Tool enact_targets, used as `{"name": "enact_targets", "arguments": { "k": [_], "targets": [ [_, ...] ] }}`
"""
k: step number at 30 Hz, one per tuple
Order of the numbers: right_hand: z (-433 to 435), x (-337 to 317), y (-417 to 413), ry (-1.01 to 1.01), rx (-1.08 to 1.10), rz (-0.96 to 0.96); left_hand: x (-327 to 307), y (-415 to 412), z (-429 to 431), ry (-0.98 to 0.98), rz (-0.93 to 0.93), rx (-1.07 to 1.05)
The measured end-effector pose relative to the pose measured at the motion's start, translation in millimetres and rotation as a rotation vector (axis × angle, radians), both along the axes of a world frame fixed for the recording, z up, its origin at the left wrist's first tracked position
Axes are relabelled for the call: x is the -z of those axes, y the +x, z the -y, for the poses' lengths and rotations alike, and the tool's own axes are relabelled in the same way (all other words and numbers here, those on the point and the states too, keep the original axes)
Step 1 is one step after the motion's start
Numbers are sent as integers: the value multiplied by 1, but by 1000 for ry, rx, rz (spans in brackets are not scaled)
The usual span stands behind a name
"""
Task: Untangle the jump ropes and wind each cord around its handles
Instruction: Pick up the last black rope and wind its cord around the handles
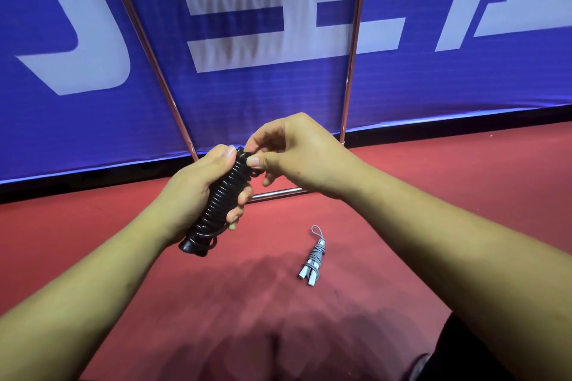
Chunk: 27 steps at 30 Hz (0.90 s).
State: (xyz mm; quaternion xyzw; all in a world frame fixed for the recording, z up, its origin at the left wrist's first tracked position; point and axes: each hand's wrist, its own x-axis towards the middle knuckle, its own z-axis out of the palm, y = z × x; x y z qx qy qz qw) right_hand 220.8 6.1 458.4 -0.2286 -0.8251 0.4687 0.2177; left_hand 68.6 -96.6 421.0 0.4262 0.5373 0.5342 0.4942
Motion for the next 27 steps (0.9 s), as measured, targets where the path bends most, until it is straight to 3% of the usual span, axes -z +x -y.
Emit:
{"name": "enact_targets", "arguments": {
  "k": [9,18,27],
  "targets": [
    [8,7,-11,79,40,-65,-5,-5,1,28,36,20],
    [9,23,-15,-69,91,-180,-4,-2,-3,2,8,14],
    [13,30,-20,-44,254,-261,-8,8,-12,38,10,-30]
  ]
}}
